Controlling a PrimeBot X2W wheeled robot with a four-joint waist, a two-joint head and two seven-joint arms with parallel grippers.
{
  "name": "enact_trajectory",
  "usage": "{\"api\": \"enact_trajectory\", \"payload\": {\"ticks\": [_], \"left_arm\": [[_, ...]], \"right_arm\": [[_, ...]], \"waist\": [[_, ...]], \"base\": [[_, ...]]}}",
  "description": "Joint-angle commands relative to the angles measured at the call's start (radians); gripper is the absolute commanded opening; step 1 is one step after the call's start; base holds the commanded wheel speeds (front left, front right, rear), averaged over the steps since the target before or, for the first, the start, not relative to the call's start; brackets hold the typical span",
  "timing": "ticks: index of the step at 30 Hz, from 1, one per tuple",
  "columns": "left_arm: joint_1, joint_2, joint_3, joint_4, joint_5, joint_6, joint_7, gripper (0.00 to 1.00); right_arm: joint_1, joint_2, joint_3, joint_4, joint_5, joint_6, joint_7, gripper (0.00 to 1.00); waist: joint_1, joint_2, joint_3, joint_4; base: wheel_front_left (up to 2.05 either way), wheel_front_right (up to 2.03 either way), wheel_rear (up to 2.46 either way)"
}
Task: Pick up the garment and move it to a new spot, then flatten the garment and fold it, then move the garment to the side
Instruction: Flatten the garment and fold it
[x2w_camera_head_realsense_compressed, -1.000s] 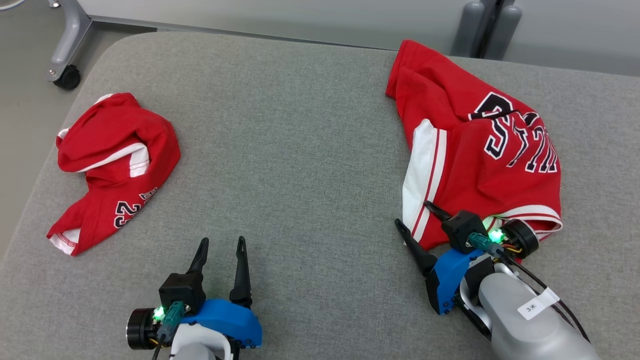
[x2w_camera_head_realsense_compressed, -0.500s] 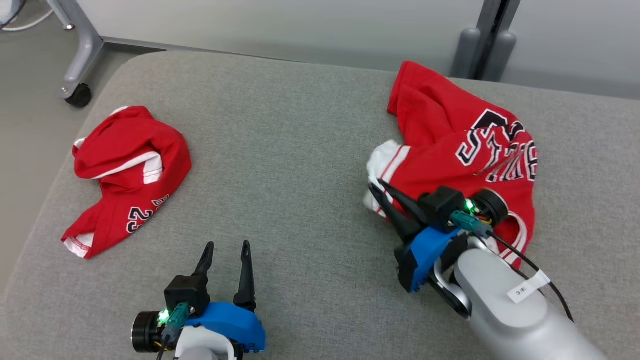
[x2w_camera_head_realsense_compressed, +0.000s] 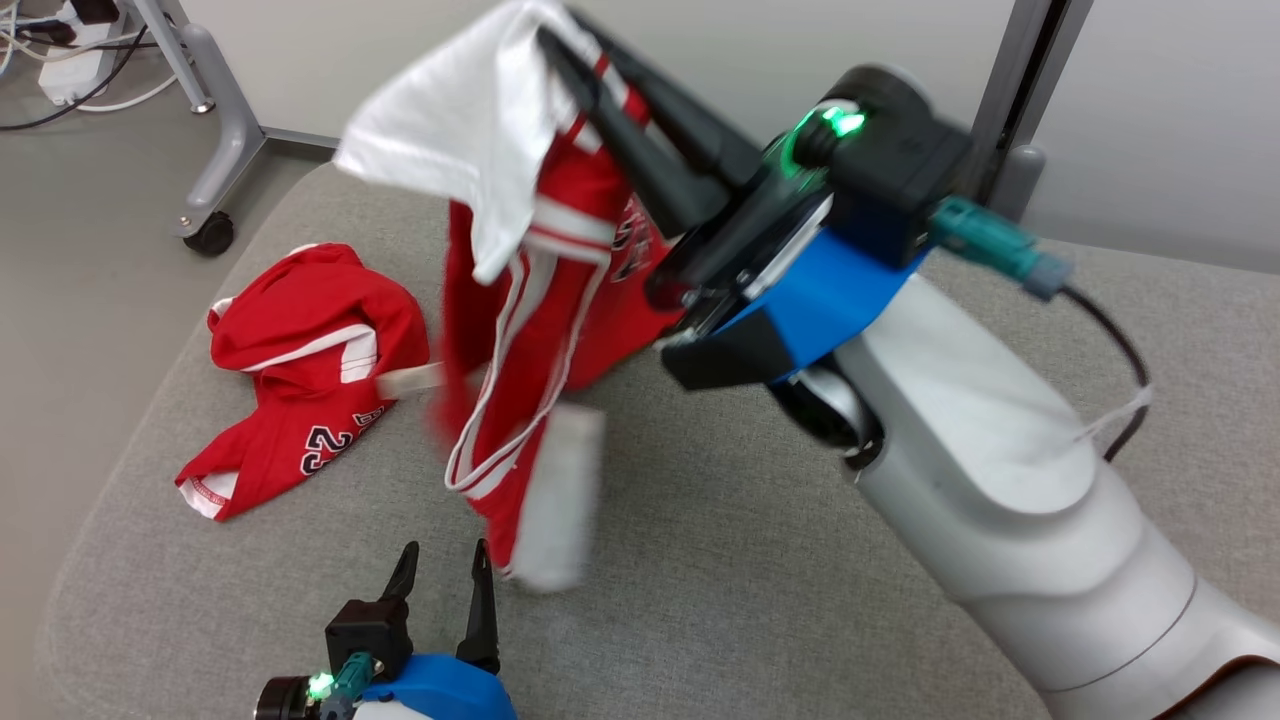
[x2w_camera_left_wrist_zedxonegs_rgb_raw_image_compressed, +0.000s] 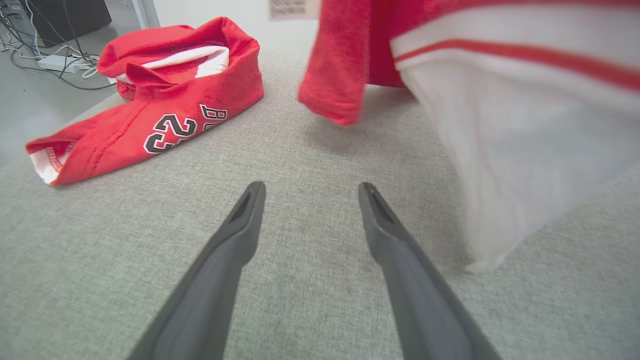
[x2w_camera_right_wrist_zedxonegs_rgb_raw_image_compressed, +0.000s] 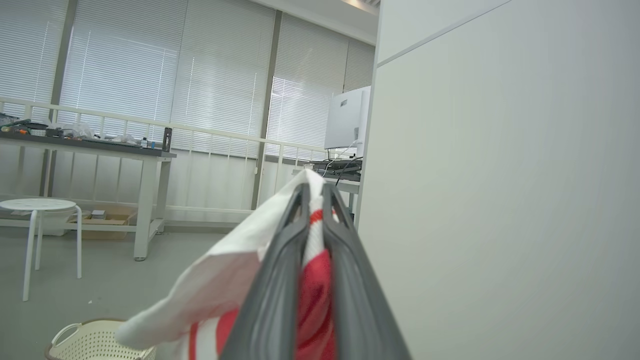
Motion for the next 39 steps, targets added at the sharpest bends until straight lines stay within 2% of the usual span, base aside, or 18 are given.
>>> {"api": "enact_trajectory", "payload": {"ticks": [1,4,5,7,12,13,14,15,18,21,28,34,39], "left_arm": [[0.006,0.0,0.011,0.003,0.009,-0.002,-0.003,1.0],[0.004,-0.001,0.014,0.002,0.013,-0.004,-0.003,1.0],[0.004,-0.001,0.014,0.002,0.013,-0.004,-0.003,1.0],[-0.004,-0.001,0.013,0.0,0.014,-0.005,-0.003,1.0],[-0.036,0.0,-0.013,0.01,0.034,-0.017,-0.003,1.0],[-0.042,0.0,-0.016,0.01,0.036,-0.017,-0.003,1.0],[-0.048,0.0,-0.017,0.01,0.039,-0.017,-0.003,1.0],[-0.054,0.0,-0.017,0.008,0.04,-0.016,-0.003,1.0],[-0.068,0.0,-0.018,0.006,0.041,-0.013,-0.003,1.0],[-0.077,0.0,-0.02,0.006,0.038,-0.009,-0.003,1.0],[-0.082,0.0,-0.022,0.012,0.028,-0.006,-0.003,1.0],[-0.074,0.0,-0.022,0.01,0.029,-0.008,-0.003,1.0],[-0.06,-0.001,-0.023,0.009,0.023,-0.012,-0.003,1.0]], "right_arm": [[-0.01,-0.011,-0.04,-0.003,0.002,0.0,0.0,0.0],[0.017,-0.076,-0.104,0.035,-0.01,0.0,0.0,0.0],[0.017,-0.076,-0.104,0.035,-0.01,0.0,0.0,0.0],[0.047,-0.133,-0.136,0.086,-0.03,0.0,0.0,0.0],[0.091,-0.298,-0.199,0.328,-0.081,0.0,-0.002,0.0],[0.098,-0.316,-0.216,0.384,-0.082,0.0,-0.002,0.11],[0.097,-0.334,-0.246,0.438,-0.089,0.0,-0.003,0.67],[0.095,-0.352,-0.264,0.489,-0.105,0.0,-0.002,1.0],[0.09,-0.377,-0.338,0.598,-0.139,0.0,-0.002,1.0],[0.093,-0.379,-0.409,0.64,-0.168,0.0,-0.002,1.0],[0.157,-0.313,-0.454,0.556,-0.235,0.0,-0.002,1.0],[0.255,-0.243,-0.385,0.41,-0.196,0.0,-0.002,1.0],[0.352,-0.228,-0.202,0.327,-0.159,0.0,-0.002,1.0]], "waist": [[0.0001,-0.0001,-0.001,-0.006],[0.0001,-0.0001,0.011,-0.021],[0.0001,-0.0001,0.011,-0.021],[0.0001,-0.0001,0.026,-0.03],[0.0001,-0.0001,0.071,-0.044],[0.0001,-0.0001,0.079,-0.045],[0.0001,-0.0001,0.089,-0.048],[0.0001,-0.0001,0.097,-0.051],[0.0001,-0.0001,0.116,-0.059],[0.0001,-0.0001,0.126,-0.07],[0.0001,-0.0001,0.112,-0.094],[0.0001,-0.0001,0.09,-0.097],[0.0001,-0.0001,0.077,-0.093]], "base": [[0.0,0.0,0.0],[0.0,0.0,0.0],[0.0,0.0,0.0],[0.0,0.0,0.0],[0.0,0.0,0.0],[0.0,0.0,0.0],[0.0,0.0,0.0],[0.0,0.0,0.0],[0.0,0.0,0.0],[0.0,0.0,0.0],[0.0,0.0,0.0],[0.0,0.0,0.0],[0.0,0.0,0.0]]}}
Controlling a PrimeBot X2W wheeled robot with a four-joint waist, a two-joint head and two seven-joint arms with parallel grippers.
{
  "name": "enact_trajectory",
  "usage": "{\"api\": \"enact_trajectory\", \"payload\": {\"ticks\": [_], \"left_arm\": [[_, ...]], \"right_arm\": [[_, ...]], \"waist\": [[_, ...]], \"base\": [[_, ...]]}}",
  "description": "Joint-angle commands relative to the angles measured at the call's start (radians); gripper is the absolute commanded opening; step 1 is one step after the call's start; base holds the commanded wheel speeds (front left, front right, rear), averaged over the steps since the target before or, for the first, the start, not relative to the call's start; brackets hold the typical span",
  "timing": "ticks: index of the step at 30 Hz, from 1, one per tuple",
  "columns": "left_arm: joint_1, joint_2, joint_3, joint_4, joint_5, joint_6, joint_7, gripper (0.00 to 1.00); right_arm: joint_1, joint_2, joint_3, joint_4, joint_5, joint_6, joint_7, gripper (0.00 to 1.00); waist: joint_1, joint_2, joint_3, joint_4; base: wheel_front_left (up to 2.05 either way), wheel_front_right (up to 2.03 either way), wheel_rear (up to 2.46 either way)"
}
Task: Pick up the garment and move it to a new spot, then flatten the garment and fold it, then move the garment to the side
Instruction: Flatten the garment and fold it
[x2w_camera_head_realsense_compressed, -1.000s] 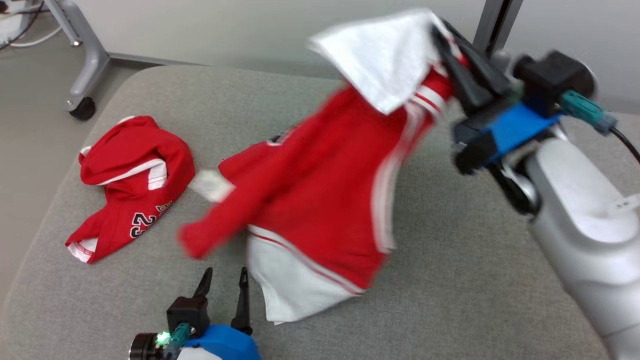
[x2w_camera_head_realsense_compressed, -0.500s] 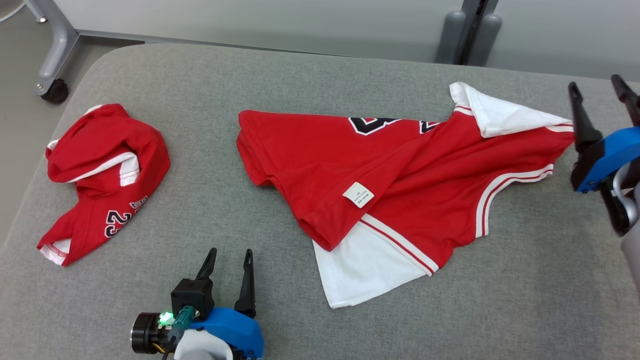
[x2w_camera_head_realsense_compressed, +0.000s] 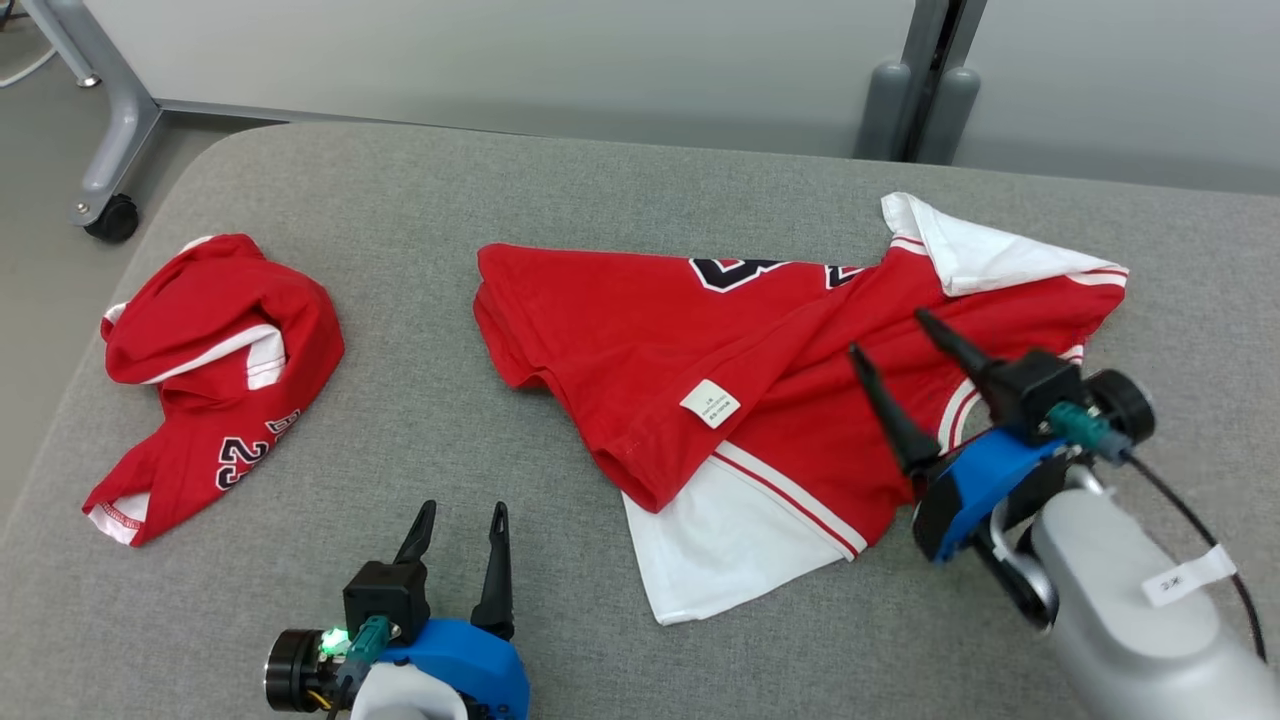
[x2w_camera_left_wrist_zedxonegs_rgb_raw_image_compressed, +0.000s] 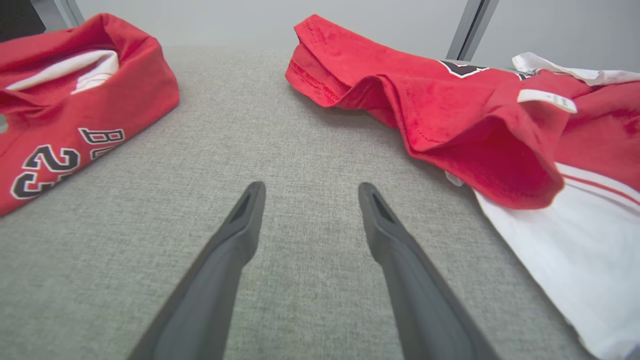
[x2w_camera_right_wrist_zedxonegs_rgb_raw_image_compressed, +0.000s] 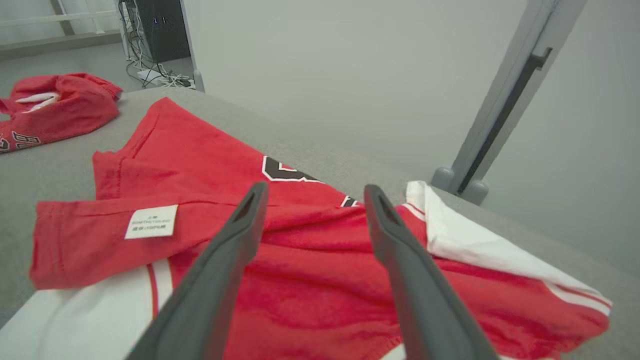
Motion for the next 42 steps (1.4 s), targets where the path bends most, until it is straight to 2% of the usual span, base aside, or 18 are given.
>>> {"api": "enact_trajectory", "payload": {"ticks": [1,4,9,13,18,19,20,21,26,33,40,41,42], "left_arm": [[0.003,0.0,0.002,-0.005,-0.004,-0.002,-0.003,1.0],[0.007,-0.001,0.001,-0.013,-0.009,0.005,-0.003,1.0],[0.005,0.0,-0.005,-0.021,-0.016,0.007,-0.003,1.0],[0.003,-0.001,-0.011,-0.028,-0.024,0.011,-0.003,1.0],[0.001,-0.001,-0.018,-0.031,-0.029,0.015,-0.003,1.0],[0.002,-0.001,-0.019,-0.031,-0.03,0.016,-0.003,1.0],[0.003,0.0,-0.019,-0.03,-0.03,0.016,-0.003,1.0],[0.005,0.0,-0.019,-0.03,-0.031,0.017,-0.003,1.0],[0.017,0.0,-0.005,-0.032,-0.031,0.018,-0.003,1.0],[0.027,-0.001,0.002,-0.043,-0.021,0.006,-0.003,1.0],[0.026,0.0,-0.022,-0.056,-0.017,-0.007,-0.003,1.0],[0.025,0.0,-0.027,-0.059,-0.017,-0.006,-0.003,1.0],[0.026,-0.001,-0.032,-0.06,-0.014,-0.008,-0.003,1.0]], "right_arm": [[0.029,-0.006,0.041,-0.013,0.019,0.0,-0.004,1.0],[0.096,-0.011,0.184,-0.021,0.072,0.0,-0.004,1.0],[0.129,-0.036,0.329,0.036,0.111,0.0,-0.004,1.0],[0.122,-0.052,0.377,0.117,0.118,0.0,0.003,1.0],[0.112,-0.038,0.384,0.198,0.107,-0.002,0.008,1.0],[0.113,-0.036,0.388,0.208,0.106,-0.002,0.01,0.8],[0.117,-0.034,0.392,0.214,0.107,-0.002,0.01,0.23],[0.121,-0.035,0.393,0.217,0.109,-0.001,0.011,0.0],[0.159,-0.073,0.344,0.185,0.125,-0.001,0.009,0.0],[0.243,-0.169,0.214,0.123,0.116,-0.002,0.005,0.0],[0.314,-0.262,0.112,0.113,0.103,-0.001,0.003,0.0],[0.321,-0.27,0.096,0.115,0.105,-0.001,0.002,0.13],[0.327,-0.276,0.076,0.116,0.108,-0.001,0.002,0.33]], "waist": [[0.0,0.0,-0.002,0.002],[0.0,0.0,0.002,0.007],[0.0,0.0,0.007,0.012],[0.0,0.0,0.01,0.013],[0.0,0.0,0.012,0.011],[0.0,0.0,0.012,0.011],[0.0,0.0,0.012,0.01],[0.0,0.0,0.011,0.008],[0.0,0.0,-0.002,-0.007],[0.0,0.0,-0.029,-0.042],[0.0,0.0,-0.045,-0.071],[0.0,0.0,-0.047,-0.074],[0.0,0.0,-0.048,-0.078]], "base": [[0.0,0.0,0.0],[0.0,0.0,0.0],[0.0,0.0,0.0],[0.0,0.0,0.0],[0.0,0.0,0.0],[0.0,0.0,0.0],[0.0,0.0,0.0],[0.0,0.0,0.0],[0.0,0.0,0.0],[0.0,0.0,0.0],[0.0,0.0,0.0],[0.0,0.0,0.0],[0.0,0.0,0.0]]}}
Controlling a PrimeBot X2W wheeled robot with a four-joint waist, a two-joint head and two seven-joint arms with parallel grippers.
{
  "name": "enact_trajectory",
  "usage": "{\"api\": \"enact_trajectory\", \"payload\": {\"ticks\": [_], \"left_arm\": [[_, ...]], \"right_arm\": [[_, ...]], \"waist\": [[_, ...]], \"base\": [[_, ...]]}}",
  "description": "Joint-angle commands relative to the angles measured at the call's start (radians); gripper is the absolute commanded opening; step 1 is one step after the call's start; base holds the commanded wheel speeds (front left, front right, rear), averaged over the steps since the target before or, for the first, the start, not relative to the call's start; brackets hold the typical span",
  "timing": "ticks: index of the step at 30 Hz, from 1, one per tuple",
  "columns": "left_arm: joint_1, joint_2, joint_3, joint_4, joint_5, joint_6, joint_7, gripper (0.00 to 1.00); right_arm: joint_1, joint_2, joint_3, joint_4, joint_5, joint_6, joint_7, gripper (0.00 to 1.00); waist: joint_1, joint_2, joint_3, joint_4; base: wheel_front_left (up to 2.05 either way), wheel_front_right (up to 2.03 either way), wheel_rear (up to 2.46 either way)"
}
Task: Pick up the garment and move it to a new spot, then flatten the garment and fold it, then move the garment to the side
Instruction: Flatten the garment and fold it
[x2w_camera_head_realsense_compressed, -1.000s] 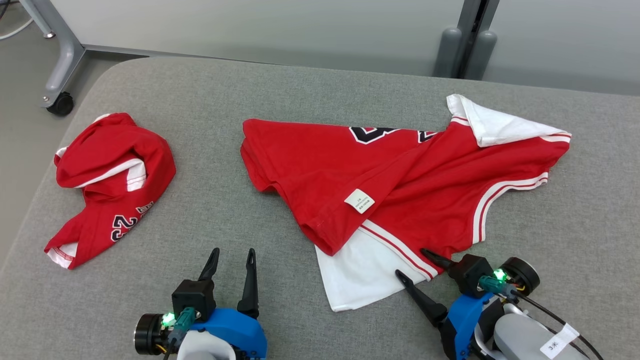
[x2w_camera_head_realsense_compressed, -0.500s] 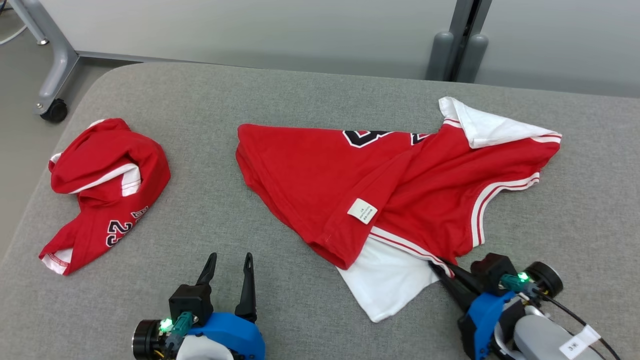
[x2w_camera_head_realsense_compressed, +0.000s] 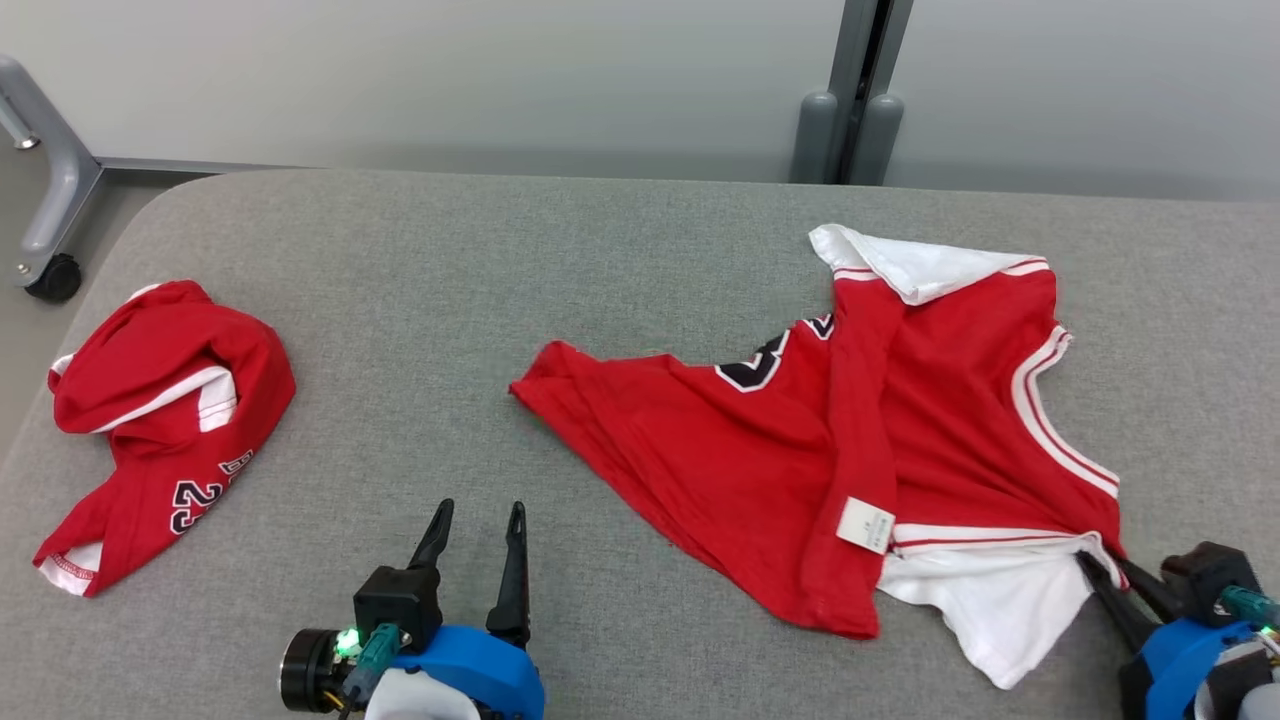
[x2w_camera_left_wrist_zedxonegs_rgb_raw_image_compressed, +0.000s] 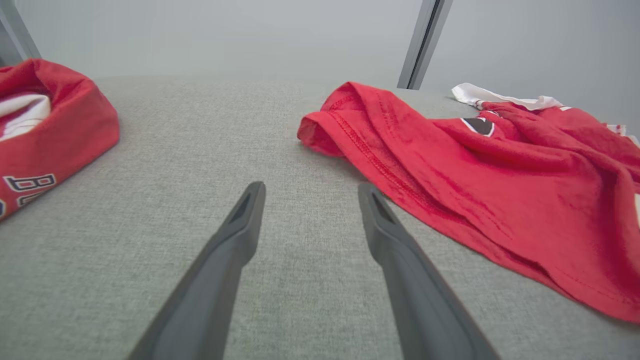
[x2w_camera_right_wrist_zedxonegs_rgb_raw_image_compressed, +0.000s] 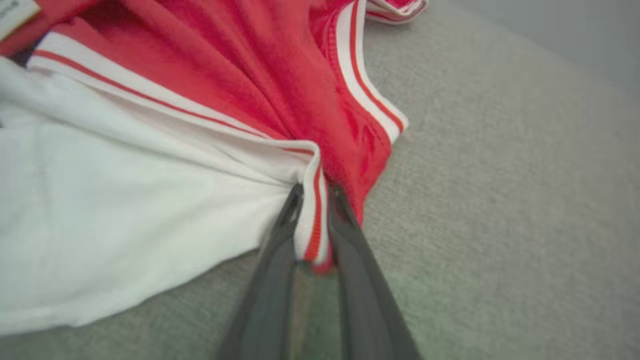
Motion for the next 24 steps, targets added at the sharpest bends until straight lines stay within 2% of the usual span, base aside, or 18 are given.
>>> {"api": "enact_trajectory", "payload": {"ticks": [1,2,3,4,9,13,19,24], "left_arm": [[0.002,0.0,-0.007,-0.005,0.009,-0.002,-0.003,1.0],[0.002,0.0,-0.009,-0.006,0.007,-0.001,-0.003,1.0],[0.002,0.0,-0.011,-0.007,0.005,-0.001,-0.003,1.0],[0.001,0.0,-0.013,-0.007,0.006,0.001,-0.003,1.0],[-0.011,0.0,-0.034,-0.02,0.01,-0.005,-0.003,1.0],[-0.037,-0.001,-0.094,-0.052,0.014,-0.048,-0.003,1.0],[-0.083,-0.001,-0.26,-0.081,-0.035,-0.12,-0.003,1.0],[-0.127,0.0,-0.409,-0.051,-0.094,-0.151,-0.003,1.0]], "right_arm": [[0.031,-0.014,-0.013,0.015,0.0,-0.003,0.009,0.33],[0.035,-0.018,-0.036,0.009,0.002,-0.003,0.009,0.49],[0.034,-0.02,-0.061,-0.001,0.001,-0.003,0.008,0.95],[0.037,-0.016,-0.084,-0.016,-0.005,-0.002,0.006,1.0],[0.056,0.029,-0.171,-0.116,-0.033,-0.002,0.005,1.0],[0.083,0.08,-0.241,-0.228,-0.059,-0.002,0.005,1.0],[0.101,0.154,-0.279,-0.313,-0.101,-0.002,0.005,1.0],[0.085,0.188,-0.272,-0.327,-0.116,-0.002,0.005,1.0]], "waist": [[0.0001,-0.0001,-0.003,-0.005],[0.0001,-0.0001,-0.004,-0.009],[0.0001,-0.0001,-0.004,-0.013],[0.0001,-0.0001,-0.004,-0.017],[0.0001,-0.0001,0.0,-0.038],[0.0001,-0.0001,0.01,-0.051],[0.0001,-0.0001,0.031,-0.082],[0.0001,-0.0001,0.051,-0.117]], "base": [[0.0,0.0,0.0],[0.0,0.0,0.0],[0.0,0.0,0.0],[0.0,0.0,0.0],[0.0,0.0,0.0],[0.0,0.0,0.0],[0.0,0.0,0.0],[0.0,0.0,0.0]]}}
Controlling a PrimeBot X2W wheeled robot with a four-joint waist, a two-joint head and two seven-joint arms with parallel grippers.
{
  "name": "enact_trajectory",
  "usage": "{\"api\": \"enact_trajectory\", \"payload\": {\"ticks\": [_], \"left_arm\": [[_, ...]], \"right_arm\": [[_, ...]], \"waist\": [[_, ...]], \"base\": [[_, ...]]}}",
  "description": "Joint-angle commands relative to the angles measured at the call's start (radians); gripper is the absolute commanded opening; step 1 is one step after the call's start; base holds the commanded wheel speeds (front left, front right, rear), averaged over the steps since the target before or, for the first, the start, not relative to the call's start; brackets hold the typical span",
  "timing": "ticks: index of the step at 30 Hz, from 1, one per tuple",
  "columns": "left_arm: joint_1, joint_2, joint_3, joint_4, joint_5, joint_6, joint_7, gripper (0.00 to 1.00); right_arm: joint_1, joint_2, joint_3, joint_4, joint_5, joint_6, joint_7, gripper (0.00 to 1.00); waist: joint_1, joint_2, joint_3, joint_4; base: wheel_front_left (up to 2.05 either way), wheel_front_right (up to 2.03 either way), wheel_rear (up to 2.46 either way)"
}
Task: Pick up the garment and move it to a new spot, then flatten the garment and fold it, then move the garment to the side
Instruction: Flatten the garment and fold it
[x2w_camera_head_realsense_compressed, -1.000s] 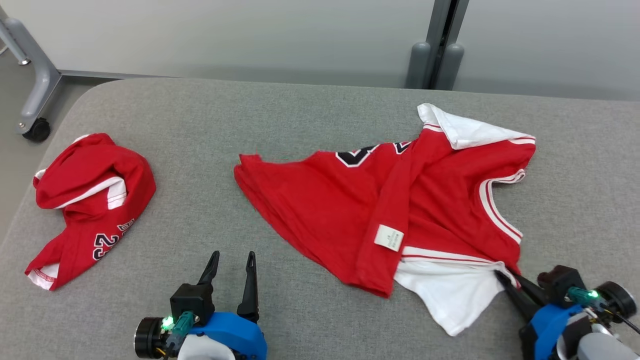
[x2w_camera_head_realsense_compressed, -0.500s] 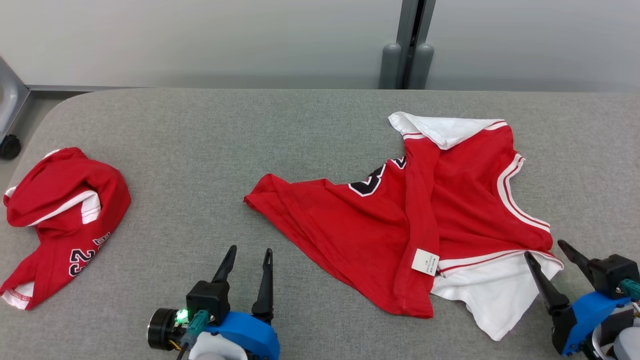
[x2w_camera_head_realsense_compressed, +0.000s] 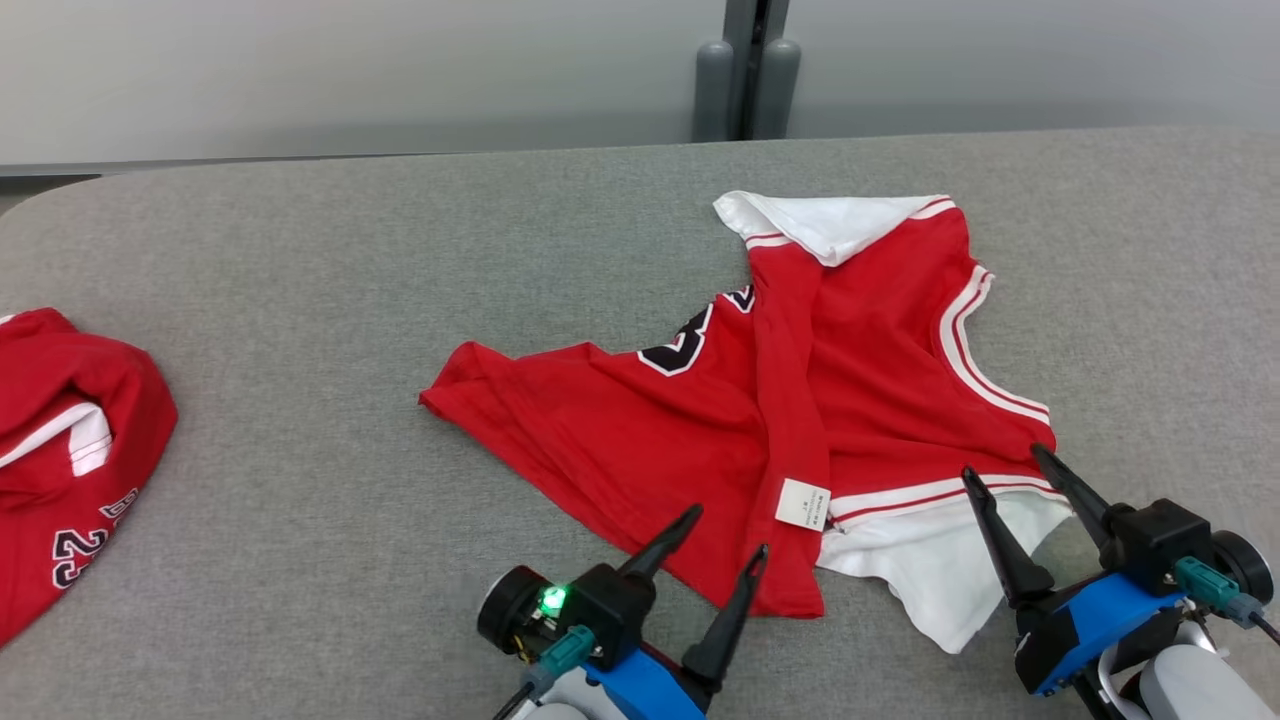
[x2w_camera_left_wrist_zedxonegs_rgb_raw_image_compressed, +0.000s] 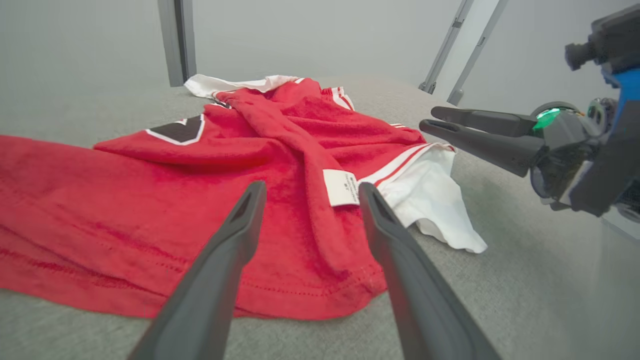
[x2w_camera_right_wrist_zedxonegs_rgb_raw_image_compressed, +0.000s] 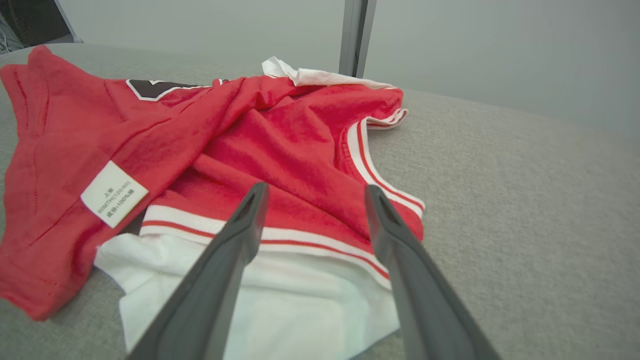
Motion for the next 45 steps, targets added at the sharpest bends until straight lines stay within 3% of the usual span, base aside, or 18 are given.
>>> {"api": "enact_trajectory", "payload": {"ticks": [1,10,17,18,20,25,39,45], "left_arm": [[-0.025,0.001,-0.022,0.01,-0.013,-0.007,-0.003,1.0],[-0.091,0.001,-0.194,0.166,-0.104,-0.015,-0.003,1.0],[-0.131,0.001,-0.247,0.236,-0.166,-0.013,-0.003,1.0],[-0.135,0.001,-0.254,0.238,-0.171,-0.013,-0.003,0.49],[-0.145,0.001,-0.262,0.241,-0.177,-0.013,-0.003,0.0],[-0.162,0.001,-0.237,0.187,-0.156,-0.013,-0.003,0.0],[-0.305,0.002,-0.04,-0.197,0.067,-0.013,-0.003,0.0],[-0.4,0.026,0.072,-0.204,0.055,-0.013,-0.003,0.0]], "right_arm": [[-0.003,0.004,0.002,-0.006,-0.005,0.0,0.0,1.0],[-0.022,0.014,0.004,-0.002,-0.011,0.0,0.0,1.0],[-0.026,0.012,0.007,-0.003,-0.014,0.0,0.0,1.0],[-0.026,0.013,0.008,-0.002,-0.014,0.0,0.0,1.0],[-0.028,0.015,0.007,0.001,-0.015,0.0,0.0,1.0],[-0.019,0.019,0.007,0.006,-0.015,0.0,0.0,1.0],[0.041,0.081,0.014,0.046,-0.017,0.0,0.0,1.0],[0.044,0.1,0.014,0.052,-0.019,0.0,0.0,1.0]], "waist": [[-0.0001,0.0,0.004,-0.007],[-0.0001,0.0,0.031,-0.049],[-0.0001,0.0,0.041,-0.057],[-0.0001,0.0,0.041,-0.056],[-0.0001,0.0,0.039,-0.053],[-0.0001,0.0,0.03,-0.036],[-0.0001,0.0,-0.068,0.049],[-0.0001,0.0,-0.073,0.059]], "base": [[0.0,0.0,0.0],[0.0,0.0,0.0],[0.0,0.0,0.0],[0.0,0.0,0.0],[0.0,0.0,0.0],[0.0,0.0,0.0],[0.0,0.0,0.0],[0.0,0.0,0.0]]}}
